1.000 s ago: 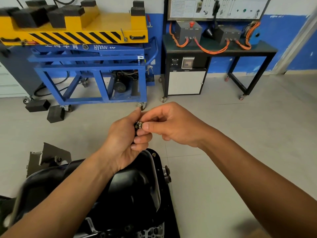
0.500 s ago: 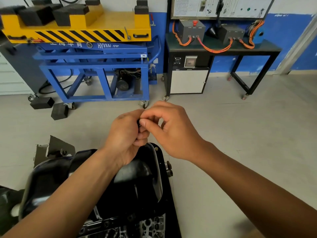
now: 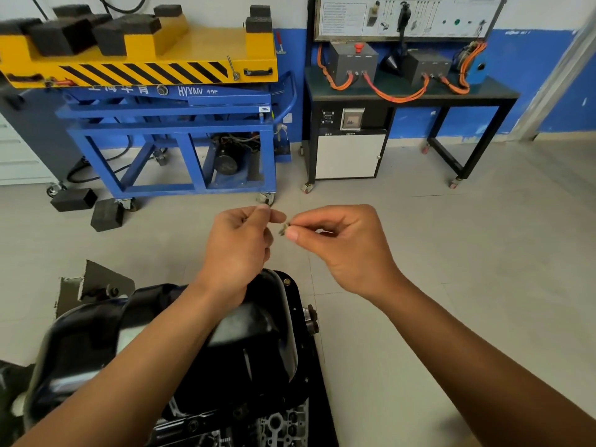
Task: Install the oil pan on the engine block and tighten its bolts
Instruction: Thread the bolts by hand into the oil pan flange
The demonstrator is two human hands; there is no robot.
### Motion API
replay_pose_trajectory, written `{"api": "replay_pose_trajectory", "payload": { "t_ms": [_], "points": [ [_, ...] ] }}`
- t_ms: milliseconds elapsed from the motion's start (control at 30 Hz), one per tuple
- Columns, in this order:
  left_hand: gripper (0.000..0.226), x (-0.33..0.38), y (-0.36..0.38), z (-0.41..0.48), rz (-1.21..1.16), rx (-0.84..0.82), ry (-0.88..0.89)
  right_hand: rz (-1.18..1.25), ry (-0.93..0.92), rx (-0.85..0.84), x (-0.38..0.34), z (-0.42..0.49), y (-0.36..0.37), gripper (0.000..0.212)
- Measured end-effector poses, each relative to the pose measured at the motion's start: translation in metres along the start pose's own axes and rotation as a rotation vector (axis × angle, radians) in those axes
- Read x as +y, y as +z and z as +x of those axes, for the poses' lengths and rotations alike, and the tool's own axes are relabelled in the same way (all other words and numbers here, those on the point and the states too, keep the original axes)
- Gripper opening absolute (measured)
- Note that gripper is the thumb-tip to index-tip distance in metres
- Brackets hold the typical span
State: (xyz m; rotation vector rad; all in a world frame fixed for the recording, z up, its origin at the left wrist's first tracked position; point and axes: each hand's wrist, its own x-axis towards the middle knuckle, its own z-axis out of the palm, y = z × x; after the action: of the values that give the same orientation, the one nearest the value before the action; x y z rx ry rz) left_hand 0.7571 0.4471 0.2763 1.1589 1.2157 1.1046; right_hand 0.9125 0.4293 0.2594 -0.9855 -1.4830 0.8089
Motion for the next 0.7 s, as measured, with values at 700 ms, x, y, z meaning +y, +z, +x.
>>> {"api": "replay_pose_trajectory", "payload": {
  "t_ms": [700],
  "points": [
    [0.034,-0.021,-0.025,0.013,0.182,0.085,0.148,-0.728,-0.065,-0.542,0.109,-0.059,0.001,0.023]
  ]
}}
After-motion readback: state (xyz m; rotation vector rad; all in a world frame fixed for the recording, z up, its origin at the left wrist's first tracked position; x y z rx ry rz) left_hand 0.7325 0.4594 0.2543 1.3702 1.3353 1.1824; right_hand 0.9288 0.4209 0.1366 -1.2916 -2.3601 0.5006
